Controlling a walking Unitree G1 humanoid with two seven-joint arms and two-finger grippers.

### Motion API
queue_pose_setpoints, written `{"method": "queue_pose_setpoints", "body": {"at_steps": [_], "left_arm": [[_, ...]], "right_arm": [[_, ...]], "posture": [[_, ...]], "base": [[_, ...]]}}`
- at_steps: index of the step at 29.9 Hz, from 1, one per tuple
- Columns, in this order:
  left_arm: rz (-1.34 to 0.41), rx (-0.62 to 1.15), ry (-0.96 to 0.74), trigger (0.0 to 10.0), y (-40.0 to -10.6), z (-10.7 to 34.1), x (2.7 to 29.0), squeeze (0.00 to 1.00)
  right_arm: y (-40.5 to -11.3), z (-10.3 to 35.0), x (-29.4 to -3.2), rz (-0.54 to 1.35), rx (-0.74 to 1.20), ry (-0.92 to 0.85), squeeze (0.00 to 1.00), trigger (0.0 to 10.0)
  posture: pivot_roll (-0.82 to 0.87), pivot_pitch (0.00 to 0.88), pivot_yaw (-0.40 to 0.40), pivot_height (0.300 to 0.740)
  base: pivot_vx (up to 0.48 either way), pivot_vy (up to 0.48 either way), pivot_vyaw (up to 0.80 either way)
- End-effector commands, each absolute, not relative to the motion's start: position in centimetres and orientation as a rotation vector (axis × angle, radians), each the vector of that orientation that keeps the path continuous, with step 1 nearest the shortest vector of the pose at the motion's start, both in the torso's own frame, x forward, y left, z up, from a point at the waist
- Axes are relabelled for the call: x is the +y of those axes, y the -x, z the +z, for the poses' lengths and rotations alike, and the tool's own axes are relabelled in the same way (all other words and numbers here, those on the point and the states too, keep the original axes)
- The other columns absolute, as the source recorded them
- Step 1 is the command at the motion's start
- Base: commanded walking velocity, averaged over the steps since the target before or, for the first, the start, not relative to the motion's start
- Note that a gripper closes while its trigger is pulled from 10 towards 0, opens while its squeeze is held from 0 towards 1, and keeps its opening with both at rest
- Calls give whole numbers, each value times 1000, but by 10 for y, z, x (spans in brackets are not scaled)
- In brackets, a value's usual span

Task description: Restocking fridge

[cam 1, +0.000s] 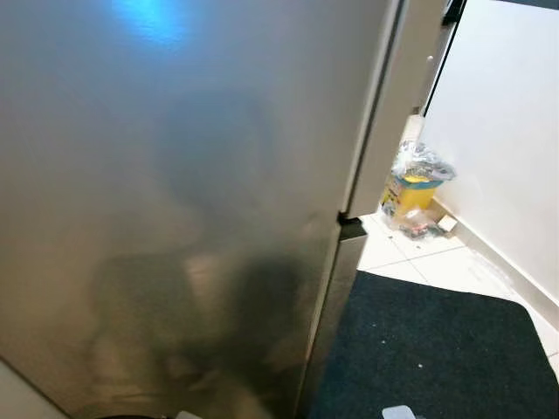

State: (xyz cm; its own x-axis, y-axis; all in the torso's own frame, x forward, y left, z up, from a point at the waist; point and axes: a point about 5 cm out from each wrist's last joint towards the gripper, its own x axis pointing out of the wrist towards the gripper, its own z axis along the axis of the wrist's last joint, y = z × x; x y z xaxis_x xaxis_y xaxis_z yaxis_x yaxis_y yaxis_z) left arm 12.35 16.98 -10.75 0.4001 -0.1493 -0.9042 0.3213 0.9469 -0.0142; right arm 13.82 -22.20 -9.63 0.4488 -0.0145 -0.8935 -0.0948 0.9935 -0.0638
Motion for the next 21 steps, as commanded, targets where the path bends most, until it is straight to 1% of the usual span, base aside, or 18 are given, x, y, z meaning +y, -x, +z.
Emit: {"method": "queue_pose_setpoints", "body": {"at_steps": [1, 5, 7, 8, 10, 11, 13, 21], "left_arm": [[-298, 1170, -175, 10000, -111, -111, 172, 0], [-296, 1172, -178, 10000, -111, -111, 173, 0], [-297, 1172, -178, 10000, -111, -111, 173, 0], [-297, 1172, -178, 10000, -111, -111, 173, 0], [-298, 1172, -178, 10000, -111, -111, 173, 0], [-298, 1171, -178, 10000, -111, -111, 173, 0], [-298, 1169, -176, 10000, -111, -111, 172, 0], [-298, 1168, -174, 10000, -112, -111, 171, 0]], "right_arm": [[-142, -95, -223, 35, 1077, 97, 0, 10000], [-160, -87, -224, 40, 1007, 99, 0, 10000], [-176, -79, -223, 55, 943, 91, 0, 10000], [-176, -79, -223, 55, 943, 91, 0, 10000], [-186, -74, -222, 72, 904, 89, 0, 10000], [-192, -71, -219, 111, 878, 84, 1000, 10000], [-202, -65, -213, 172, 840, 92, 1000, 10000], [-221, -54, -208, 222, 757, 93, 1000, 10000]], "posture": [[-28, 5, 7, 740], [-30, 9, 8, 740], [-33, 8, 9, 740], [-33, 8, 9, 740], [-33, 8, 9, 740], [-33, 8, 9, 740], [-33, 8, 9, 740], [-38, 8, 3, 740]], "base": [[0, 0, 0], [0, 0, 0], [0, 0, 0], [0, 0, 0], [0, 0, 0], [0, 0, 0], [0, 0, 0], [0, 0, 0]]}}
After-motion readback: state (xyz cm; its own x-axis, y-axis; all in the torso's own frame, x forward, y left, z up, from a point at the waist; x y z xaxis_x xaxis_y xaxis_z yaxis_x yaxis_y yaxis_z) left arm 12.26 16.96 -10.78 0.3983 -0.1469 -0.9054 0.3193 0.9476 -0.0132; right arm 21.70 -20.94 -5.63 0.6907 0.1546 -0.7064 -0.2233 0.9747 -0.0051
